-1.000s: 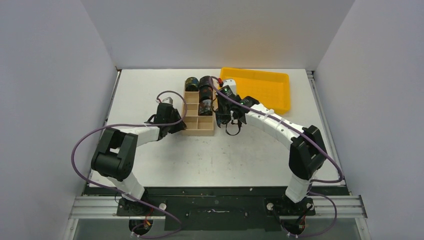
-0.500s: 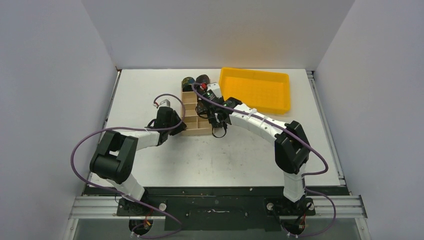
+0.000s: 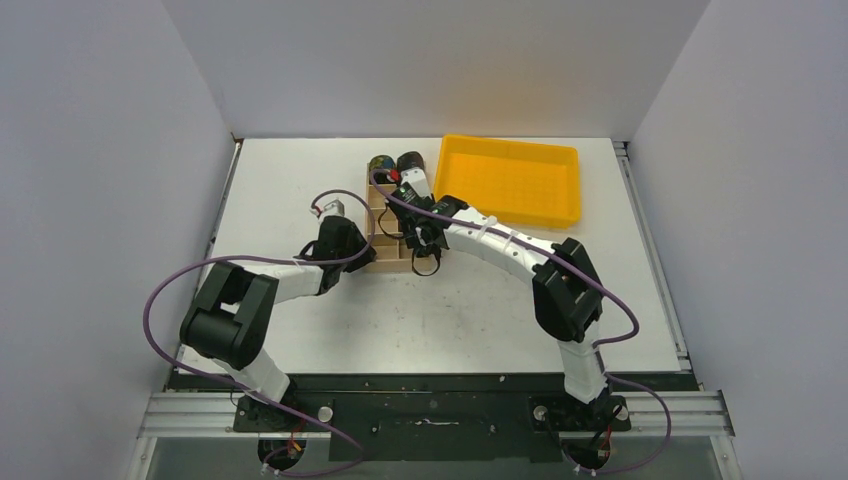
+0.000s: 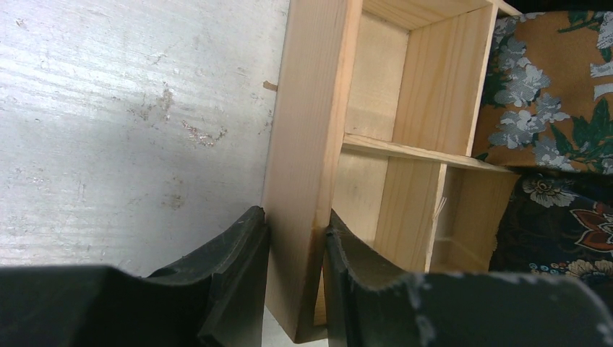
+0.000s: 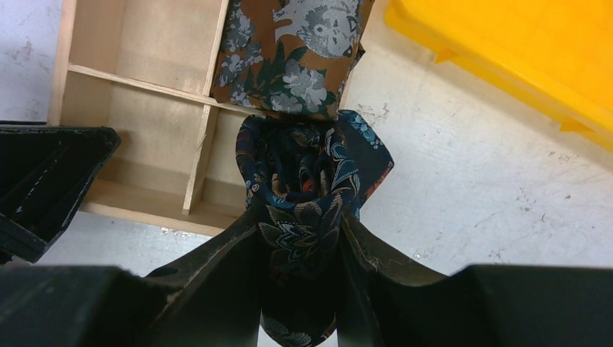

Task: Roll the ties
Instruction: Place the tie in the storage box.

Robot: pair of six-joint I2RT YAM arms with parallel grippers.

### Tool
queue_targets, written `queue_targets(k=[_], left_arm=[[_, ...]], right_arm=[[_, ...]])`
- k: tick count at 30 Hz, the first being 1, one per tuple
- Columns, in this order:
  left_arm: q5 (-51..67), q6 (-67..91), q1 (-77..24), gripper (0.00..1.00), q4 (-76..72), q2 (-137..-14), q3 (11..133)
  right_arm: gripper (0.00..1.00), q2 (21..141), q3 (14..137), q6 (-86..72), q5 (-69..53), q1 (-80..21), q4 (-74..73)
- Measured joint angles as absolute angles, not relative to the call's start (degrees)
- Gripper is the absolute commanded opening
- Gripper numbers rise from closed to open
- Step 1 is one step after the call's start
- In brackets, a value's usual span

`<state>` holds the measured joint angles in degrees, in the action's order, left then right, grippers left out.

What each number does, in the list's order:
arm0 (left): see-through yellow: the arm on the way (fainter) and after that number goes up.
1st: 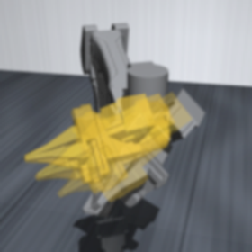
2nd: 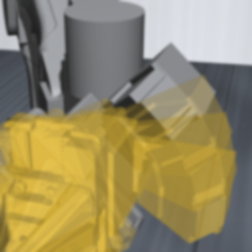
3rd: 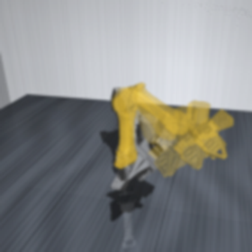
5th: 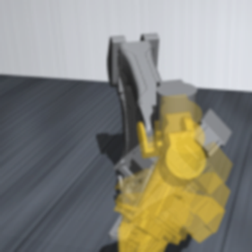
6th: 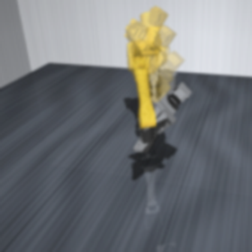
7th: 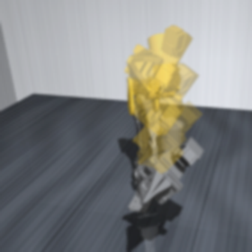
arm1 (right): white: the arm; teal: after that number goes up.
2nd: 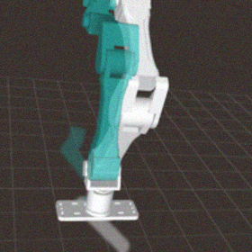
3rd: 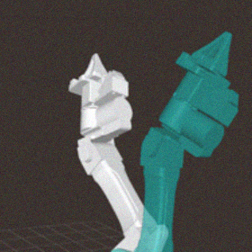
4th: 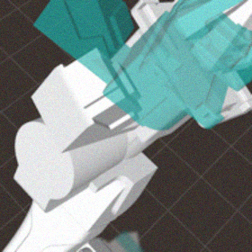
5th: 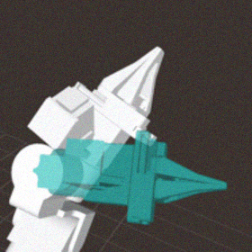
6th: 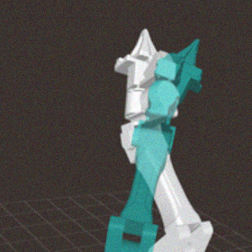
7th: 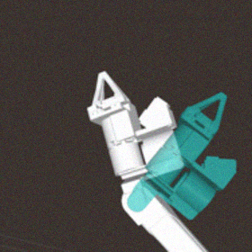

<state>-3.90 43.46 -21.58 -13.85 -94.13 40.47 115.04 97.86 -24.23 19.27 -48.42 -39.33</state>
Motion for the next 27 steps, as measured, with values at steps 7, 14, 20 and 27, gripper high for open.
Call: queue_targets(k=[7,14,20,27], left_arm=[[-4.3,44.6,-21.6,0.00,-14.7,-93.9,39.7],[-4.6,45.5,-21.7,0.00,-16.4,-93.7,38.7],[-4.8,46.0,-21.7,0.00,-16.8,-93.5,38.4],[-4.8,46.1,-21.7,0.00,-17.0,-93.5,38.3]], right_arm=[[0.05,115.2,96.8,-26.2,17.5,-48.3,-36.7],[0.05,115.0,91.9,-30.2,14.7,-48.3,-29.9],[0.05,113.7,87.3,-33.7,11.1,-47.0,-24.2],[0.05,110.1,80.7,-38.6,2.9,-43.6,-17.1]])
